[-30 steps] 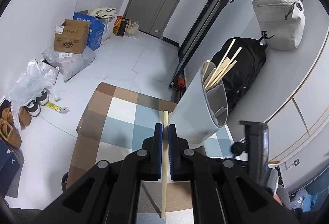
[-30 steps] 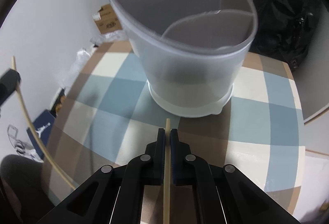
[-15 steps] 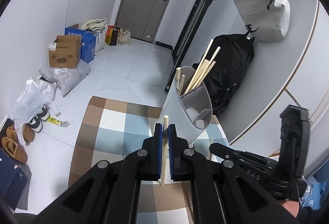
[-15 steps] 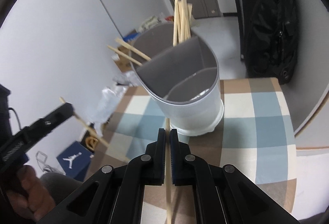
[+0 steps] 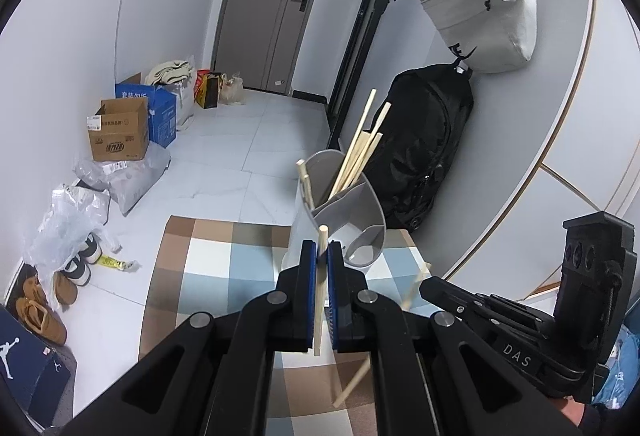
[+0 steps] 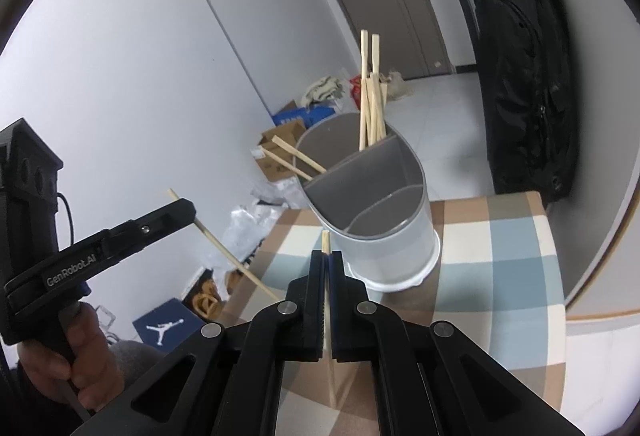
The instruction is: Organize utensils
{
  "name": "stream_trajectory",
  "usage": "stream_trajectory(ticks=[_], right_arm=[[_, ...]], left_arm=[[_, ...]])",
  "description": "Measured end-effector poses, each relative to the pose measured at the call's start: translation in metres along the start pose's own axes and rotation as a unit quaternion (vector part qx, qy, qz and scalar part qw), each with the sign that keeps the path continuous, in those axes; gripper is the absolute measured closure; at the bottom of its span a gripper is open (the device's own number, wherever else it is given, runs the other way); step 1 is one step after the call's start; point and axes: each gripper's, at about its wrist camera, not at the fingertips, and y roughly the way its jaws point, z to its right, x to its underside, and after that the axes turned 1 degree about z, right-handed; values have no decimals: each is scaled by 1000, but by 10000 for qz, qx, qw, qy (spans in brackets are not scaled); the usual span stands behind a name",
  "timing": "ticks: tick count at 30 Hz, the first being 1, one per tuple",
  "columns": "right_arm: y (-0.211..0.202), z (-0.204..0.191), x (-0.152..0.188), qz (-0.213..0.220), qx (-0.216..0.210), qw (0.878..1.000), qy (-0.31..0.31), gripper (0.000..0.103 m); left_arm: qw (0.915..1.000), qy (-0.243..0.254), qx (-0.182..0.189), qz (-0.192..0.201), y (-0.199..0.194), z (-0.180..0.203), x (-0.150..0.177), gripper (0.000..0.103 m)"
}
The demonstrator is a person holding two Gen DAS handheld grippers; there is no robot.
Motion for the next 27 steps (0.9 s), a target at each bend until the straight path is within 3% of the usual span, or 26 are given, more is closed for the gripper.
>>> stream_trajectory(ticks=[4,8,11,16,20,27], right_arm=[[-5,0,-1,114,-96,9999,-41,103],[-2,8,5,-32,-121,9998,151,103],[13,33,17,-543,-97,9965,623,100],[34,89,30,-1263,379,9821,1346,95],[45,121,35,-1458,692,9706,1786,68],[87,133,36,-1914,1485,9571,1588,57]], left_arm=[[10000,68,-2,-10,1,5,-1,101],[10000,70,2,-36,0,6,0,101],[10000,84,-10,-32,-2,6,3,101],[9999,134,-24,-98,-2,5,8,101],[9997,179,19,-150,-1,4,11,101],[9995,165,106,-230,2,0,12,101]])
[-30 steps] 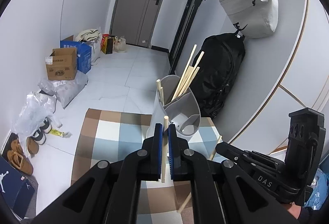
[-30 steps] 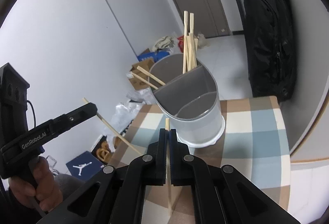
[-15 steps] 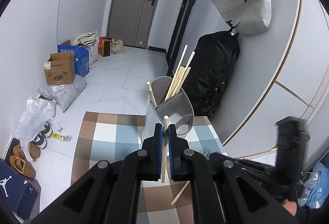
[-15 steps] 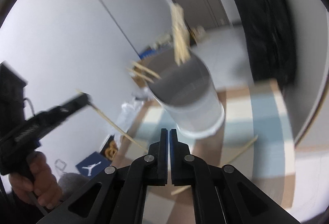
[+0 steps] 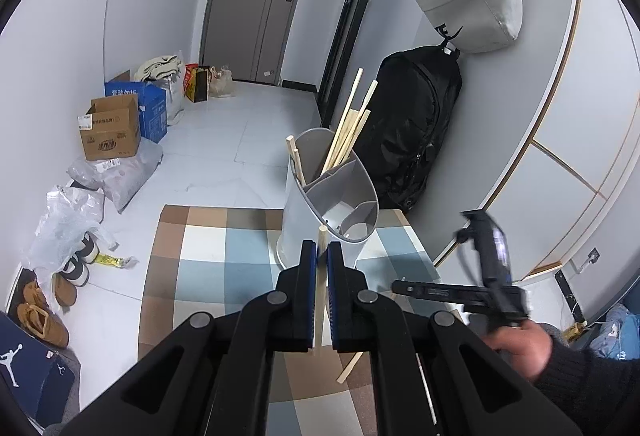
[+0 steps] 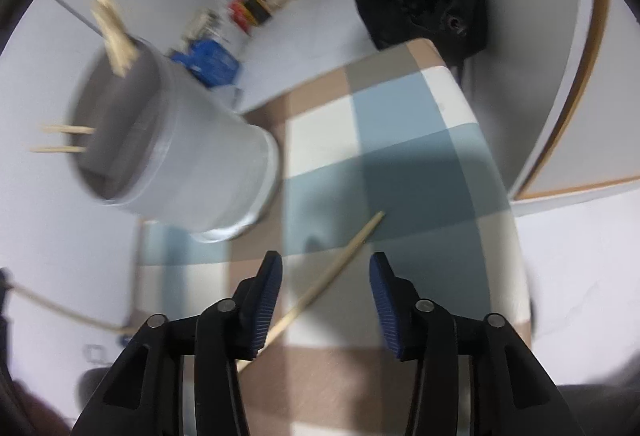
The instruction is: Organize utensils
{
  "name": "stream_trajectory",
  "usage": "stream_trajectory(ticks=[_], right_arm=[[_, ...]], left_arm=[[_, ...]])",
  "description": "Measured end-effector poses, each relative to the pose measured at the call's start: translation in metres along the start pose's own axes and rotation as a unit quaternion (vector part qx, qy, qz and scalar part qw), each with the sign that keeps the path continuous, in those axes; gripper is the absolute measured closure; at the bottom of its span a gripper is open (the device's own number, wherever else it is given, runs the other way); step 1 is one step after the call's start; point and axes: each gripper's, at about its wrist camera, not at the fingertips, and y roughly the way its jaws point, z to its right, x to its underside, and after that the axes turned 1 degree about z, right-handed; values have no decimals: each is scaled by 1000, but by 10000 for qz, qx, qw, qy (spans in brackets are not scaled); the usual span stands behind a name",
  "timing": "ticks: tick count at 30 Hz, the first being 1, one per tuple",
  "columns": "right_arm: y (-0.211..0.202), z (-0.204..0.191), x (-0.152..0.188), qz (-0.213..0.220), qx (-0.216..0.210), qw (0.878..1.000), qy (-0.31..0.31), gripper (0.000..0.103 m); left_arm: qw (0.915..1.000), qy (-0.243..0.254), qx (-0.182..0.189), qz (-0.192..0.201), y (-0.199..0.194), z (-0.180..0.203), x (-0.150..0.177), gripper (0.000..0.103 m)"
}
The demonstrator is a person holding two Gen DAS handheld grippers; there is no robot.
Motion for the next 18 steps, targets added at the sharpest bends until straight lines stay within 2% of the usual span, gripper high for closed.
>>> stream_trajectory(ticks=[4,5,7,8,10,12,14,18], right_arm=[[8,-21,2,165,656,9966,-466,54],[10,-31,6,219,948,9931,-648,54],[13,-41,13,304,1261,9873,-920,54],[14,-44,18,359,1351,9850,-1008,55],[12,-46,26,461,1468,9817,-1126,67],[9,-40,30,519,1366,9834,-1071,85],[4,-30,32,513,1151,9875,-952,94],[-1,-20,33,495,878,9908,-907,99]], left_arm=[[10000,-49,14,5,-1,-4,-1,101],[10000,-55,15,-1,0,-4,-1,101],[10000,-66,6,-17,1,-4,-2,101],[10000,-72,-2,-19,1,-5,-2,101],[10000,-82,-1,-12,0,-5,-3,101],[10000,-61,-10,-9,-1,-3,-2,101],[10000,-46,-11,-19,-1,-2,-2,101],[10000,17,-29,-45,0,4,-1,101]])
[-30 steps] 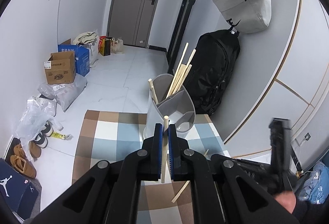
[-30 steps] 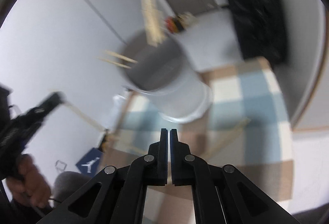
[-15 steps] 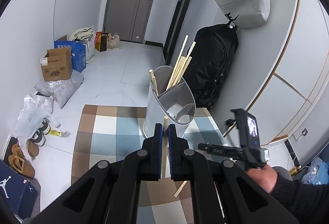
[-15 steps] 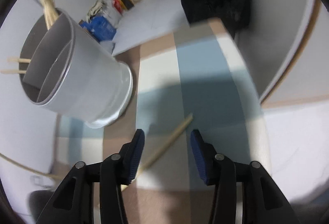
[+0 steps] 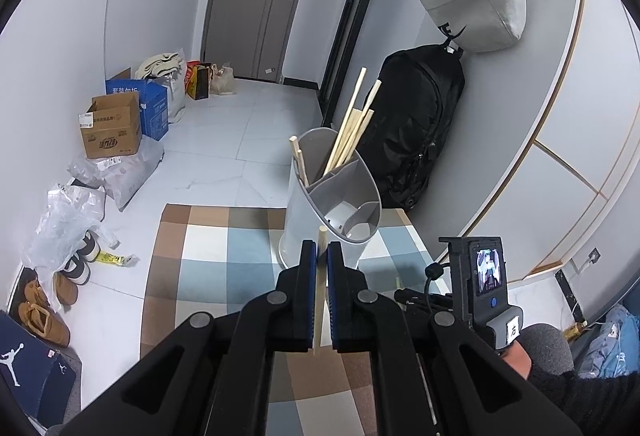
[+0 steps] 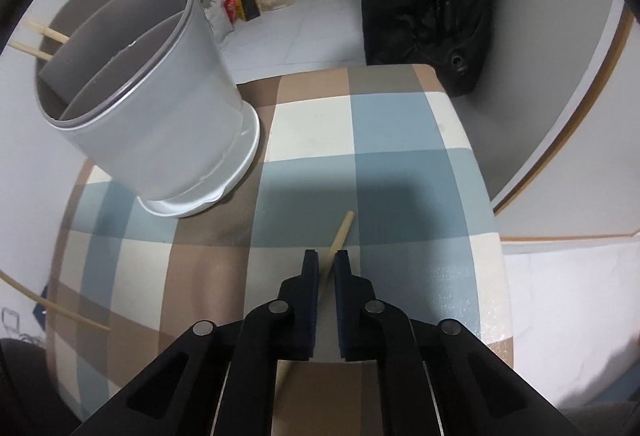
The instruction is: Organize utensils
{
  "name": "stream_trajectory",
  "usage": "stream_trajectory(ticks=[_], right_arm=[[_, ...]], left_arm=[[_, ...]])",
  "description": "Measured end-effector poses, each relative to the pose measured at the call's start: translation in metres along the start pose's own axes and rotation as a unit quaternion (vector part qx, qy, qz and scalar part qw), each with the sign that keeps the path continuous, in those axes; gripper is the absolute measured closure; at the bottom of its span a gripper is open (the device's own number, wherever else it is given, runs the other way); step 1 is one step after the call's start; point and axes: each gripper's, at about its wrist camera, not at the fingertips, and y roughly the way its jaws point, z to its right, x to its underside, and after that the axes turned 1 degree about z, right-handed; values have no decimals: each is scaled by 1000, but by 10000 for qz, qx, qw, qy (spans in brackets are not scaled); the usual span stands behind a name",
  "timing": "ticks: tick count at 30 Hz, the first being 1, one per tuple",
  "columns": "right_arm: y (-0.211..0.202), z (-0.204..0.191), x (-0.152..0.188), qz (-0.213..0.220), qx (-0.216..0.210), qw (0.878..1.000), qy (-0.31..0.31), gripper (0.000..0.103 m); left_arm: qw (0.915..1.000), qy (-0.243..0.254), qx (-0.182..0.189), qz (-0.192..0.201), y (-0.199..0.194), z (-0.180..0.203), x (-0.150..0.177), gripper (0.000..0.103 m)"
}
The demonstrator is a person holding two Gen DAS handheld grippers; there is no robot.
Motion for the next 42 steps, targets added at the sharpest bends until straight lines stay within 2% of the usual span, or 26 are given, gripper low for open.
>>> stream_trajectory(ticks=[9,19,30,42], right_arm=[[-12,0,-12,288,-417,9984,234,100],[-53,4,-20,788,-909,9917,451,101],[-109,-3,-8,1510,-1680,9735,358,101],[-139,-12,3,1995,-2030,9586,28,102]], left_arm=[[9999,51,-82,-30,-2,7,-4,101],[9998,147,-121,1,-4,18,-7,101],[9997,224,-117,67,-9,28,-10,101],[9994,275,-82,169,-15,35,-17,101]])
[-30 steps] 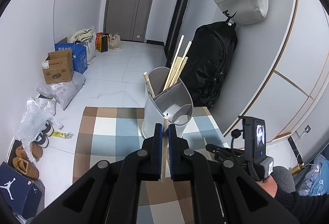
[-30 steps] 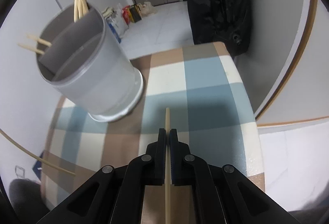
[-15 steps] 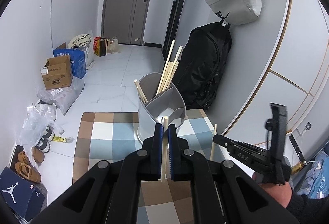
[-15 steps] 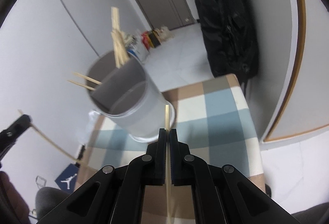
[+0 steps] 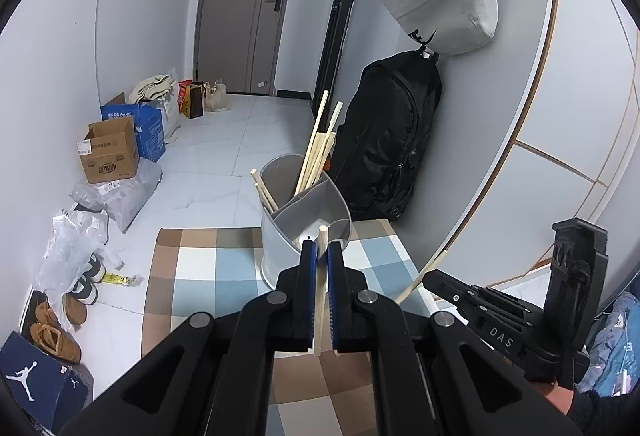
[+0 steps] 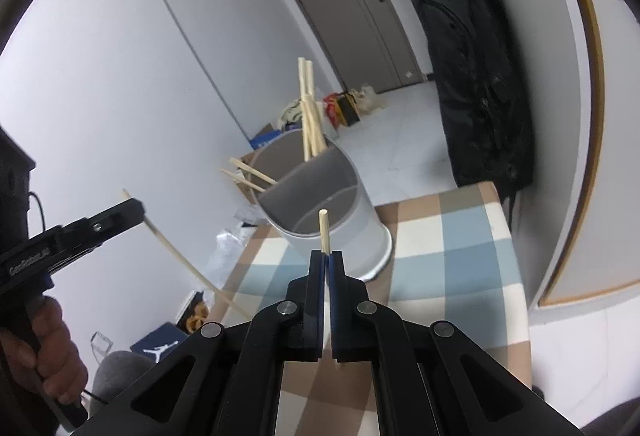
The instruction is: Organize utensils
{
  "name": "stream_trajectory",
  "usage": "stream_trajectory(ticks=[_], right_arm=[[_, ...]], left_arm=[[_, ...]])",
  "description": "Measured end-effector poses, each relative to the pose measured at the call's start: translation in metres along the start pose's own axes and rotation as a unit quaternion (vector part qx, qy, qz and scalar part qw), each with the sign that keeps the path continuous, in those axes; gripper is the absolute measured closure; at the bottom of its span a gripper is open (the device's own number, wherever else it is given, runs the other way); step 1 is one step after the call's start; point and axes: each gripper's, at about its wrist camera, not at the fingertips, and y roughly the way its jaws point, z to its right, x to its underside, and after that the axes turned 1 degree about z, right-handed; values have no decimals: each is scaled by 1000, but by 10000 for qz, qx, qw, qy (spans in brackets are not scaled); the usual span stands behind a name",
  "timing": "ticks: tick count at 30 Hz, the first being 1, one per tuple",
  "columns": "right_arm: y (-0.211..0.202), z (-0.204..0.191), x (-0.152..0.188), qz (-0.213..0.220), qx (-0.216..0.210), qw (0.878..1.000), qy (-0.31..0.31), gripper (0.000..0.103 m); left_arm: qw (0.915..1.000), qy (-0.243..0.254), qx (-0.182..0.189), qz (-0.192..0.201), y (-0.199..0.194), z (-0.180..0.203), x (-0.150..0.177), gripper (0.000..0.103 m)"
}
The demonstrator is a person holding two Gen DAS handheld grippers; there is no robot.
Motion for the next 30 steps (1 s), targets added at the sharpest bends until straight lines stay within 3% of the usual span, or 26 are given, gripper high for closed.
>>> stream_trajectory(ticks=[10,14,15,17,19,22,25,28,30], right_arm=[[-3,-2,-8,73,-209,9997,-123,103],[12,37,-18,-514,-258,9983,-81,99],[21,43,-19,-753,-320,9964,-232,91],[42,47,-18,-1401,-365,9867,-737,81],[65,39,-8,-2006,-378,9669,-1532,80],[101,21,16,-2778,-615,9226,-2606,80],[125,12,29,-3149,-802,8936,-3097,79],[141,10,31,-3348,-956,8808,-3210,79],[153,6,33,-3538,-1009,8630,-3463,77]], left_arm=[[10000,-7,40,72,-1,1,-4,101],[9999,6,68,103,-3,-1,-3,101],[9999,3,74,93,-2,-2,-3,101],[9999,7,76,77,-1,-2,-4,101],[9999,6,77,68,1,-3,-3,101],[9999,-28,74,71,2,-6,-4,101],[9999,-82,42,61,2,-11,-3,101],[9999,-95,7,37,2,-14,-1,101],[9999,-101,-16,16,2,-16,-1,101]])
